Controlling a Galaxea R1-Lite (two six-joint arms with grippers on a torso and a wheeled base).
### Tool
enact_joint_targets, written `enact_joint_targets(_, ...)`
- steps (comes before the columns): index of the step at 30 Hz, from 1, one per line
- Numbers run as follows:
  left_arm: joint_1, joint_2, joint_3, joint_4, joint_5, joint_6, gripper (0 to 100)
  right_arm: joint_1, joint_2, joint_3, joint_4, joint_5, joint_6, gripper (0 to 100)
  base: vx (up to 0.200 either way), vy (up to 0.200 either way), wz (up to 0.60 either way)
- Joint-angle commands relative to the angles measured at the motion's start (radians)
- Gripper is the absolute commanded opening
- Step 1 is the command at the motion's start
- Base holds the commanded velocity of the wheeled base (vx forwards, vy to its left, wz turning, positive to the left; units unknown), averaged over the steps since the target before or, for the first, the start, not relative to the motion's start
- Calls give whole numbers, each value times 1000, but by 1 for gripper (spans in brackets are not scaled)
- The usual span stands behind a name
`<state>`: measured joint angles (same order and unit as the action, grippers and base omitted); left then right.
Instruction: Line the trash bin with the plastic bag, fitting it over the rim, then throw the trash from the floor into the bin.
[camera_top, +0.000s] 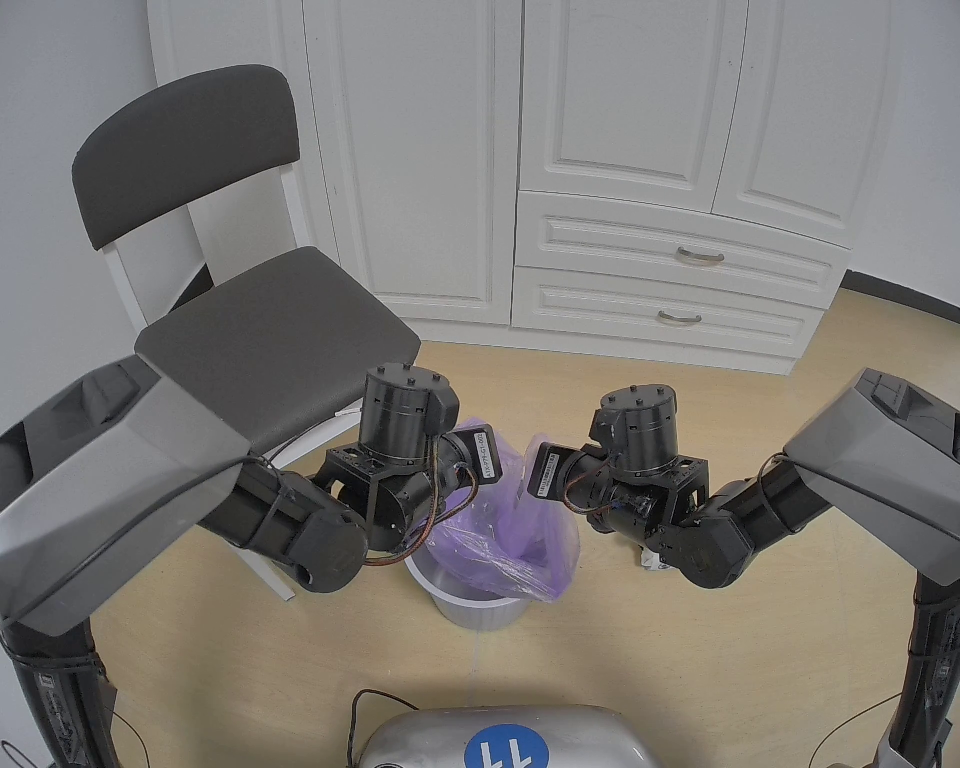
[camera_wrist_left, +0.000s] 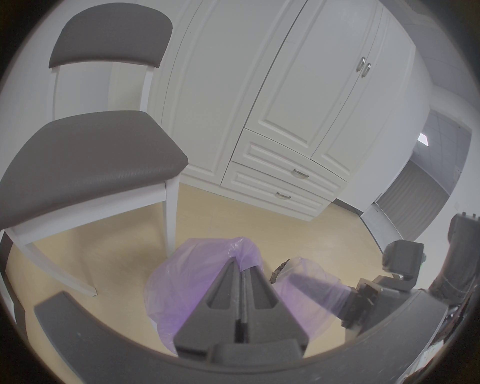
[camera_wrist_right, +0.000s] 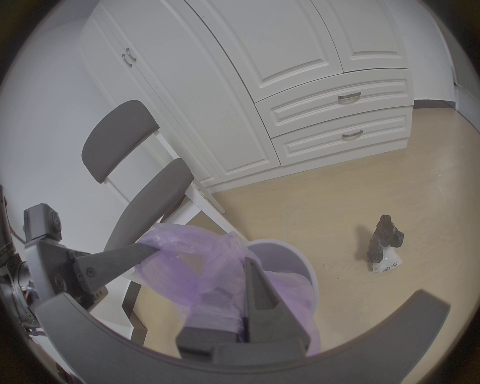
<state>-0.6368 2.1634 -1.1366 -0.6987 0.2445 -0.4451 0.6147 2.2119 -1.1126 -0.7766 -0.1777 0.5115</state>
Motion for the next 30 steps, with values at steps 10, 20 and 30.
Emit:
enact_joint_targets(10,42,147,-78,1,-1,-1,0,-16,66,-35,-15,9,9,0,0,0,0)
enact_joint_targets(20,103,263,-157,-2,3,-3,0,-59,186,-159,-21,10,114,0,0,0,0)
enact_joint_targets(30,124,269,-153,-4,1,-7,0,-67,293,-291,-26,12,277,0,0,0,0)
